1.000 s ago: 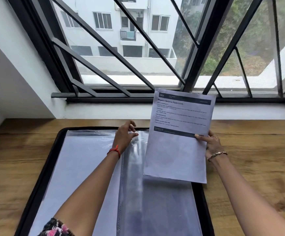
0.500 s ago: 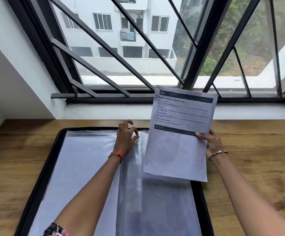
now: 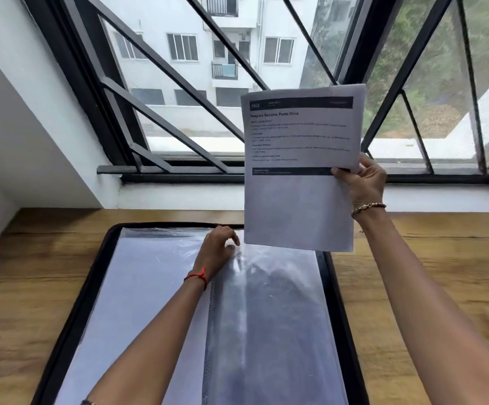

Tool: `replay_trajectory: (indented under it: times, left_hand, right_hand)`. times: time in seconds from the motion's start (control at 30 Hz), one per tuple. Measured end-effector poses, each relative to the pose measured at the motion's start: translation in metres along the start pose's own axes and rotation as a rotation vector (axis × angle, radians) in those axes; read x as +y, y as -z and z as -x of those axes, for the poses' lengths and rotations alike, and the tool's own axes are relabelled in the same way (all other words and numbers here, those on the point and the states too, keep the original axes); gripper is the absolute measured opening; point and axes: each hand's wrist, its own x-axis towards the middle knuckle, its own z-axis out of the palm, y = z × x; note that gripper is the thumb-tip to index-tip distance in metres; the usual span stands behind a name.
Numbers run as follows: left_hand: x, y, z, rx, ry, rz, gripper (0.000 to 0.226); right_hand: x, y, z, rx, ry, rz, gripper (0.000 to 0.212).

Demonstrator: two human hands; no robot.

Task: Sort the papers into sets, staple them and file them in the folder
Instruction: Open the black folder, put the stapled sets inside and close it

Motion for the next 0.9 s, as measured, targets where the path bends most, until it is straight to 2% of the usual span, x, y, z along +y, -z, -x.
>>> replay_trajectory:
  times: [0.2, 0.33, 0.43, 0.5, 0.63, 0.77, 0.9]
  left_hand:
    - [0.001, -0.002, 0.010, 0.102, -0.074, -0.106, 0.019]
    - [0.006, -0.003, 0.009, 0.108, -0.132, -0.127, 0.021]
    - [0.017, -0.005, 0.005, 0.107, -0.204, -0.146, 0.011]
    - [0.023, -0.008, 0.001, 0.105, -0.251, -0.159, 0.006]
    - [0.028, -0.014, -0.003, 0.120, -0.213, -0.132, 0.007]
    - [0.033, -0.018, -0.001, 0.115, -0.157, -0.098, 0.006]
    - [0.040, -0.024, 0.000, 0.119, -0.152, -0.055, 0.014]
  right_hand:
    - [-0.019, -0.034, -0.010, -0.083, 0.173, 0.102, 0.037]
    - [-0.017, -0.056, -0.011, -0.160, 0.232, 0.217, 0.039]
    - [-0.015, -0.072, -0.012, -0.217, 0.277, 0.255, 0.034]
    - [-0.015, -0.081, -0.011, -0.257, 0.291, 0.282, 0.039]
    - [-0.008, -0.093, -0.013, -0.308, 0.307, 0.346, 0.033]
    - [-0.006, -0.100, -0.016, -0.261, 0.294, 0.295, 0.041]
    - [-0.006, -0.101, -0.023, -0.245, 0.295, 0.270, 0.041]
